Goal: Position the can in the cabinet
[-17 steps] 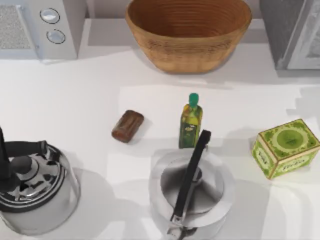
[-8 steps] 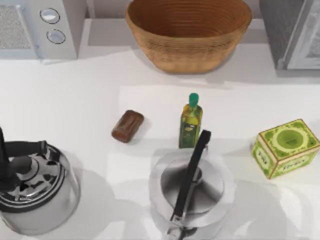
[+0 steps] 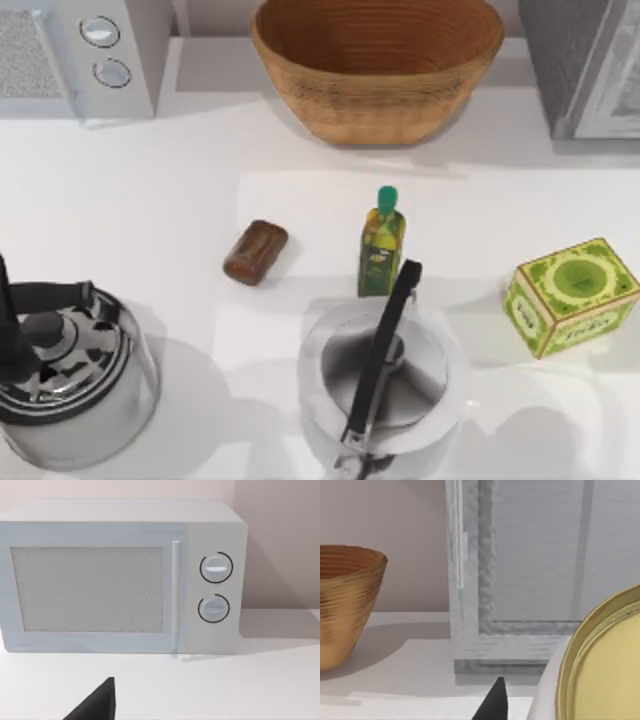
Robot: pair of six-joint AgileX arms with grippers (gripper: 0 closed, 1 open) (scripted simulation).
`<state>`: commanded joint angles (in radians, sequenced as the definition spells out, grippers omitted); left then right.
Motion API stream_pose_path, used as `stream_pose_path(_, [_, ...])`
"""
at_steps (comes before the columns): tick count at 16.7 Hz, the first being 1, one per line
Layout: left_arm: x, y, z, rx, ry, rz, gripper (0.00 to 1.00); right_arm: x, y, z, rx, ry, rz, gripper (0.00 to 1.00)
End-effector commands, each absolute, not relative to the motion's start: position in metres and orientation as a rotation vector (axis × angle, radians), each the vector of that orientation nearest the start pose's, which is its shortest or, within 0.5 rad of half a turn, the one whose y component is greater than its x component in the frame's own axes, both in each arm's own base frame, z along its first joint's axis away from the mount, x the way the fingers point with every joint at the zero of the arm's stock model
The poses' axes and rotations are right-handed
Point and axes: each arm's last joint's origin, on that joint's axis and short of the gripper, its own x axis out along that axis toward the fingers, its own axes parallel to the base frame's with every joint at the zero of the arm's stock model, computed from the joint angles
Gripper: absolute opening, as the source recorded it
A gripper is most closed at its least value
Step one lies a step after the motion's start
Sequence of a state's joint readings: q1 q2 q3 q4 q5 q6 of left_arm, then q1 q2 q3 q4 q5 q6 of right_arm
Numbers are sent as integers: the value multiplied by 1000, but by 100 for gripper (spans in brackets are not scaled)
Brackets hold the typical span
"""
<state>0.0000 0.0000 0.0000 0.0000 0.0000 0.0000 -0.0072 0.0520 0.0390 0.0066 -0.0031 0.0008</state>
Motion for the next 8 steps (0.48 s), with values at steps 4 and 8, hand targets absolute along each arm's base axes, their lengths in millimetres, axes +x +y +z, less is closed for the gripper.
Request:
stream_pose_path(4, [106,-1,160,0,0,0,100,106,-1,160,0,0,0,0])
stream_pose_path(8, [106,-1,160,0,0,0,100,106,-1,161,2,2,-2,0])
